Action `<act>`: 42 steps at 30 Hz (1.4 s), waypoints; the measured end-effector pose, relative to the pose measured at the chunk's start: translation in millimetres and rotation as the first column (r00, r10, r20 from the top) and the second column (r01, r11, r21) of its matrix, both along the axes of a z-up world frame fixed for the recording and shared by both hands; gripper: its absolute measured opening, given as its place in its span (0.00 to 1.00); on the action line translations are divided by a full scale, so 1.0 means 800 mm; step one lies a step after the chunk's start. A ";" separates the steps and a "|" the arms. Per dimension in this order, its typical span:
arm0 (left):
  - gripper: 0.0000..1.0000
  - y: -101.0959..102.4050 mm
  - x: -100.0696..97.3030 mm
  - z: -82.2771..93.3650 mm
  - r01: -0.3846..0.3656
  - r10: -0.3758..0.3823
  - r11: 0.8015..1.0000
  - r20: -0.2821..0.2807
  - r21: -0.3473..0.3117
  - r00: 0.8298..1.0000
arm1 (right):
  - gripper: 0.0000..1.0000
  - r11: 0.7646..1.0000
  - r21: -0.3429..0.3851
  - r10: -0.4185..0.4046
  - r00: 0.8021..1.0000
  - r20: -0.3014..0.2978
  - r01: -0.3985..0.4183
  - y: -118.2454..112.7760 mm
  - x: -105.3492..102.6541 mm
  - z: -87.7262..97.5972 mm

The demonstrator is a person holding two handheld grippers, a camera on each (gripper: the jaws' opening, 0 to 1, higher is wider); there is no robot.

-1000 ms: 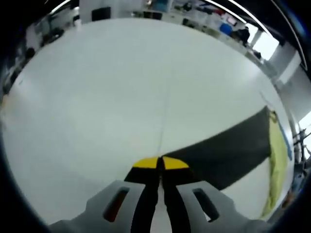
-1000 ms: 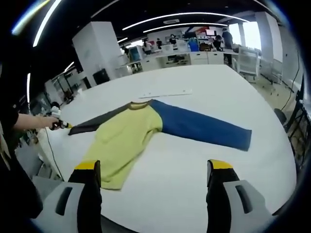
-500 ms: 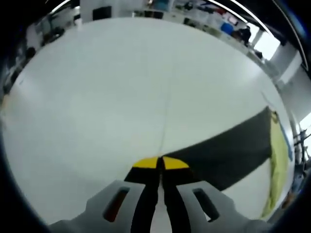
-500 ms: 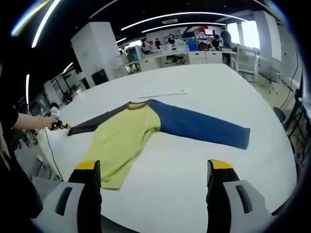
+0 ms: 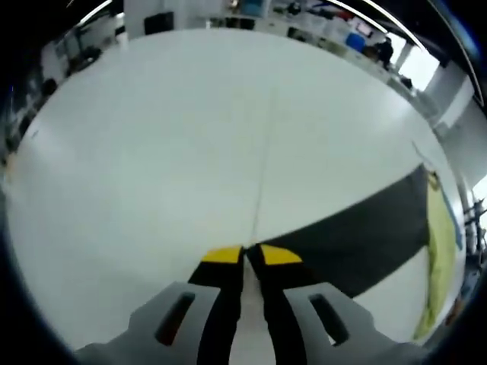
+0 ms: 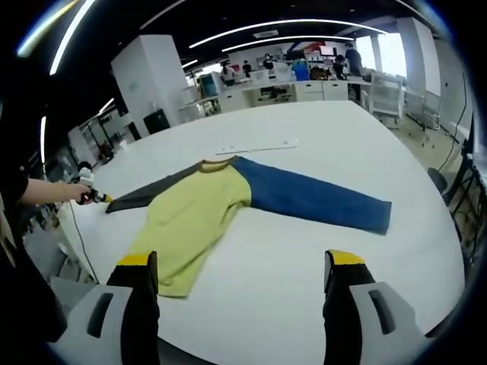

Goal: Fold the garment on the visible template until the final outline fits inside the template.

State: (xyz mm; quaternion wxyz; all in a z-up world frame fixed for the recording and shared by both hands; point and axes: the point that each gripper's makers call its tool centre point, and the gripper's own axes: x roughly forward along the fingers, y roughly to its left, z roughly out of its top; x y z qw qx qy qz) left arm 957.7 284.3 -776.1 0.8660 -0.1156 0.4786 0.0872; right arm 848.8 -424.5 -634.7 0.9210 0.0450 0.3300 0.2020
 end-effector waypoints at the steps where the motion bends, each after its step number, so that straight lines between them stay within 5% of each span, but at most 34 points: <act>1: 0.19 0.002 -0.001 0.002 -0.004 0.004 1.000 0.003 -0.001 1.000 | 0.90 1.000 0.001 0.001 1.000 0.001 -0.001 0.001 0.000 0.001; 16: 0.32 0.007 -0.014 0.020 -0.023 0.023 1.000 0.016 0.003 1.000 | 0.90 1.000 0.007 0.007 1.000 0.028 -0.007 -0.001 -0.002 0.014; 29: 0.45 -0.032 -0.030 0.049 0.060 -0.059 0.998 0.061 -0.018 0.996 | 0.91 1.000 0.015 0.016 0.998 0.068 -0.018 0.002 -0.001 0.031; 42: 0.58 -0.091 -0.048 0.119 0.126 -0.108 0.989 0.197 -0.079 0.974 | 0.91 0.998 0.064 0.005 0.992 0.126 -0.013 -0.002 -0.018 0.057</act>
